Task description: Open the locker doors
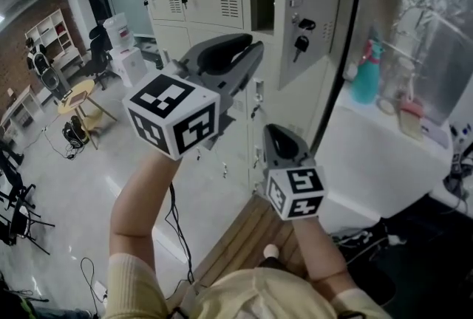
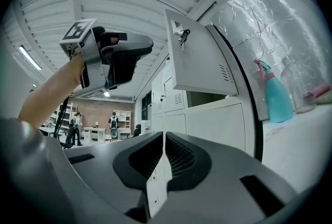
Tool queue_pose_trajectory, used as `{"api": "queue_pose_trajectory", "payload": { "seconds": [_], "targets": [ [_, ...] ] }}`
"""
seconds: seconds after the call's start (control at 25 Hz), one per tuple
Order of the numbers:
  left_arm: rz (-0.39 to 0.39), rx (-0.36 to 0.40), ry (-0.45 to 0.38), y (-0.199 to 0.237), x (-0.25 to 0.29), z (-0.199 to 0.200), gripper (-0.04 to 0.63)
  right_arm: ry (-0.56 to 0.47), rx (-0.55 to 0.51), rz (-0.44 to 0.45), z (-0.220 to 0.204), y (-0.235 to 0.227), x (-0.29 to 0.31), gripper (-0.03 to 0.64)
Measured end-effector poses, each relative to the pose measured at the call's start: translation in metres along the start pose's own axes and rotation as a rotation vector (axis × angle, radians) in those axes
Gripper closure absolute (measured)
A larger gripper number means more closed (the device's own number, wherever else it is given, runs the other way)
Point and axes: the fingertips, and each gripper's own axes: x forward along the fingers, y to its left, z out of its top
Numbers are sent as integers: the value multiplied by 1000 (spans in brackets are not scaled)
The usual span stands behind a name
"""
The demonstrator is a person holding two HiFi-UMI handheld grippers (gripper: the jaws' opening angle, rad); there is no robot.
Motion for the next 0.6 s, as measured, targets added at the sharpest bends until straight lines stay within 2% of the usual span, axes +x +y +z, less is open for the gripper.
{"api": "queue_pose_trajectory", "payload": {
  "seconds": [0.2,0.6],
  "targets": [
    [-9,-88,31,6,-4,-32,523,18,2,-19,-9,1,-3,623],
    [-44,-139,79,-6,25,-72,523,61,3,-65,-26,-23,-17,623]
  ]
}}
